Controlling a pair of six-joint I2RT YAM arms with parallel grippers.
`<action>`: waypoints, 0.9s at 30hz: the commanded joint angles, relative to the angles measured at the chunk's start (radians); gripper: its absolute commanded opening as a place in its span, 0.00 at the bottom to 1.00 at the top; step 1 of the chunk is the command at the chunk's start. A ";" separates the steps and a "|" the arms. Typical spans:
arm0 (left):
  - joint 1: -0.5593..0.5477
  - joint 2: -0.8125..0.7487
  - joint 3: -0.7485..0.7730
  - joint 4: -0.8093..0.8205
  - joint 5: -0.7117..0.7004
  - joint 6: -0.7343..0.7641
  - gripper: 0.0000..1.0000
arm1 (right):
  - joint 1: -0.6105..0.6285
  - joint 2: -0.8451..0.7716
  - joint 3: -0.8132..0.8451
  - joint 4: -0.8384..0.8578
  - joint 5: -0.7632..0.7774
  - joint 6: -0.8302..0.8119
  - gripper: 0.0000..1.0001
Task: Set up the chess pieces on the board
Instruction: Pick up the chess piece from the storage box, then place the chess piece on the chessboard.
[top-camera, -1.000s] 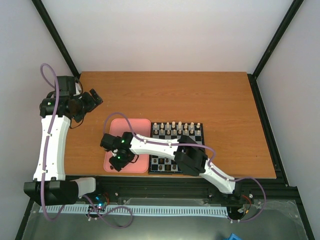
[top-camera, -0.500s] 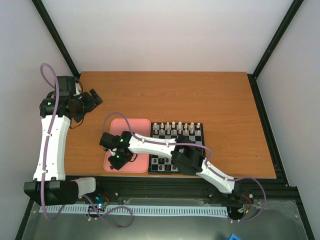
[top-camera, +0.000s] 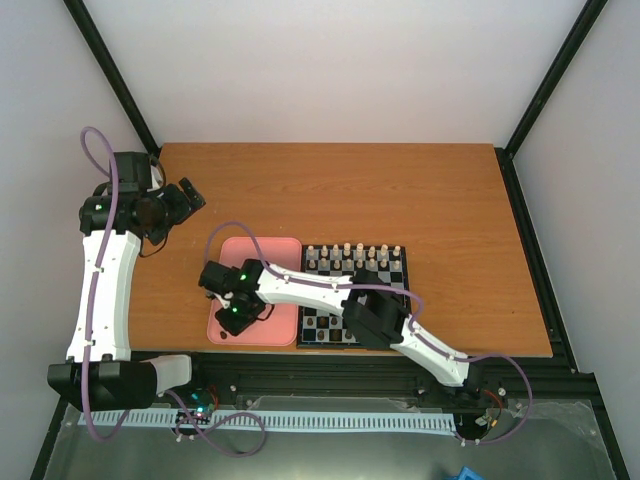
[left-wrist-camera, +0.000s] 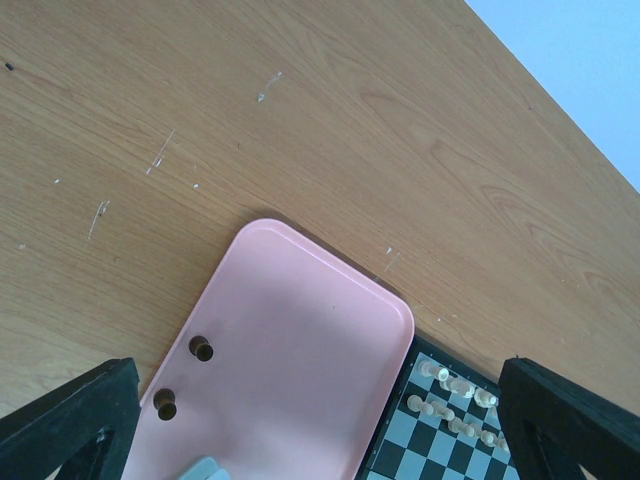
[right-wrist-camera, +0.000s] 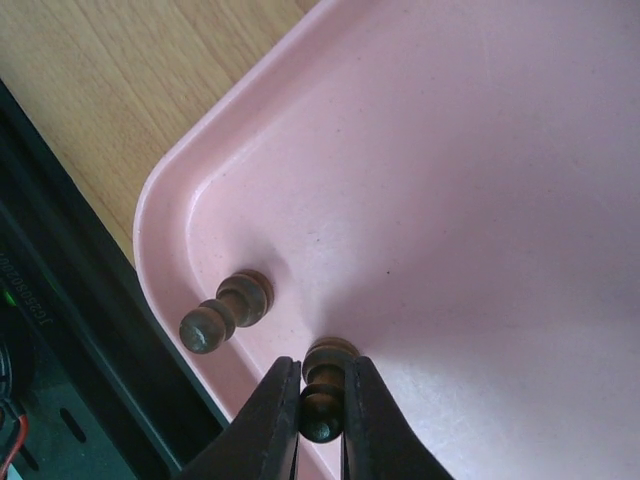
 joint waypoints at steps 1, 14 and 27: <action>-0.002 0.000 0.016 0.013 0.001 0.005 1.00 | -0.009 0.023 0.027 -0.030 0.004 -0.003 0.06; -0.002 0.000 0.032 0.008 -0.001 0.003 1.00 | -0.146 -0.451 -0.365 0.035 0.266 0.119 0.03; -0.004 0.021 0.023 0.011 0.017 0.002 1.00 | -0.407 -1.132 -1.207 0.039 0.345 0.401 0.03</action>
